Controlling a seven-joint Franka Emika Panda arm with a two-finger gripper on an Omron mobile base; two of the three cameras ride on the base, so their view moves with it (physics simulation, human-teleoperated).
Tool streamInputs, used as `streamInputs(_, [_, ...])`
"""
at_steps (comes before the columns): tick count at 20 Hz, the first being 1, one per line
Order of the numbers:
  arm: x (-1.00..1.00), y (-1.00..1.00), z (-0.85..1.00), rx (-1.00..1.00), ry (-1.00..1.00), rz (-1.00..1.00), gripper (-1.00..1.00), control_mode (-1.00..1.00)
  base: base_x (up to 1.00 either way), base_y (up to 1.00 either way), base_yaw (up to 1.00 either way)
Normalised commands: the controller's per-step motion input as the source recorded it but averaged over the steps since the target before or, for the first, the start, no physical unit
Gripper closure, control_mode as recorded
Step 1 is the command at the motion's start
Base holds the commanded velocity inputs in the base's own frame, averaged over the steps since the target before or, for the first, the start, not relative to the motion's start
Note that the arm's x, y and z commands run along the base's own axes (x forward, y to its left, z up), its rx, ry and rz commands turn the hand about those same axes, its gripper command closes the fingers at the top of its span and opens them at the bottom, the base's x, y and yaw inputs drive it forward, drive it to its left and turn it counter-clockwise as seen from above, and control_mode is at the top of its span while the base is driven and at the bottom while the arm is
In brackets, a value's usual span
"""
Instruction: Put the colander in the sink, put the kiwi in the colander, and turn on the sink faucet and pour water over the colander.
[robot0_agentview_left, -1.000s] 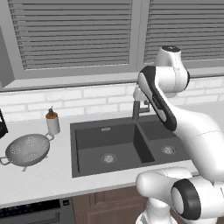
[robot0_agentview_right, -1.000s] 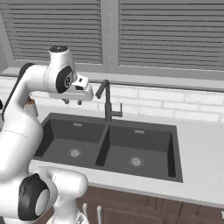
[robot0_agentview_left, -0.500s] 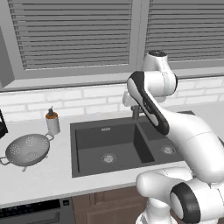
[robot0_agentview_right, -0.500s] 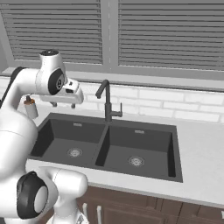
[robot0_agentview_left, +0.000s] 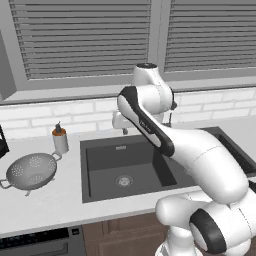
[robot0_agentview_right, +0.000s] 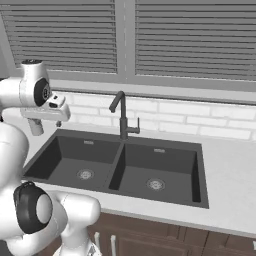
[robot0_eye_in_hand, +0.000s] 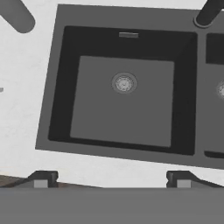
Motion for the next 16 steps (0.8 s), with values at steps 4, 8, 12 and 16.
streamInputs(4, [0.02, 0.76, -0.14, 0.00, 0.12, 0.00, -1.00, -1.00, 0.00, 0.00, 0.00])
streamInputs(8, [0.13, 0.66, -0.29, 0.01, 0.07, 0.01, -1.00, -1.00, 0.00, 0.00, 0.00])
streamInputs(12, [0.13, 0.69, -0.41, 0.00, 0.01, 0.00, -1.00, -1.00, 0.00, 0.00, 0.00])
streamInputs(16, [0.23, 0.50, -0.34, 0.00, 0.00, 0.00, -1.00, -1.00, 0.00, 0.00, 0.00])
